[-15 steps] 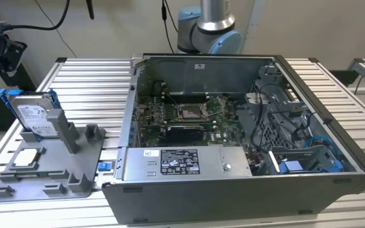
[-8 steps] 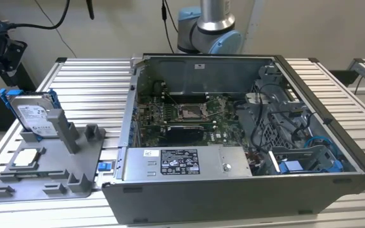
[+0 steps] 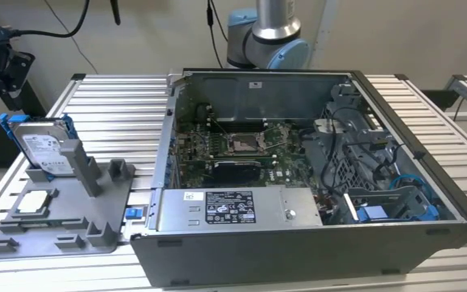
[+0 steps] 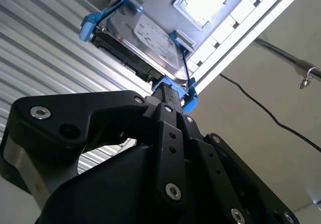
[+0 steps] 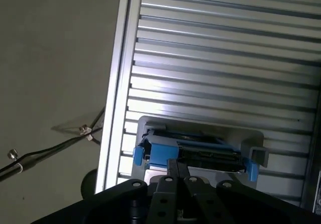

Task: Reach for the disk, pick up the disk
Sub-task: 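Pick up the disk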

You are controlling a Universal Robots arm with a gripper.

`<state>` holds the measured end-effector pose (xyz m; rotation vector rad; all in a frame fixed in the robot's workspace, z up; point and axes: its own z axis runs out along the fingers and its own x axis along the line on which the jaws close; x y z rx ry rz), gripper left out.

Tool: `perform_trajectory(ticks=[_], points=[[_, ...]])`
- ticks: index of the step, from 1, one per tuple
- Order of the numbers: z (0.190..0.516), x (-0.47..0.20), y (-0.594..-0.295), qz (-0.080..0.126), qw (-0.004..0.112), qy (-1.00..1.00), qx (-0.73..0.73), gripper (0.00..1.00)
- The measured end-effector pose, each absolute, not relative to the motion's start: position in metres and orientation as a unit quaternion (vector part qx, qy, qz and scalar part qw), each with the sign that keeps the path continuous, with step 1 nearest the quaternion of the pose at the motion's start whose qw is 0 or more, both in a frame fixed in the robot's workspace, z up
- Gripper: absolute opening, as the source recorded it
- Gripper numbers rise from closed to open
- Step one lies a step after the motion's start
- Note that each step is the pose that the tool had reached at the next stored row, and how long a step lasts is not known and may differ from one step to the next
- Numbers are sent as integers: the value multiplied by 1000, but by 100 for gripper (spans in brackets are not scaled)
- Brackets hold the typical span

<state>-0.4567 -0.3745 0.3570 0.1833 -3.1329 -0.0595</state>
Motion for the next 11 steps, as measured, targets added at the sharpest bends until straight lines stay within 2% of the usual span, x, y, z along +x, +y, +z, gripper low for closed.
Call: perform_trajectory(ticks=[11], points=[[357, -457, -375, -19, 2, -992, 121, 0]])
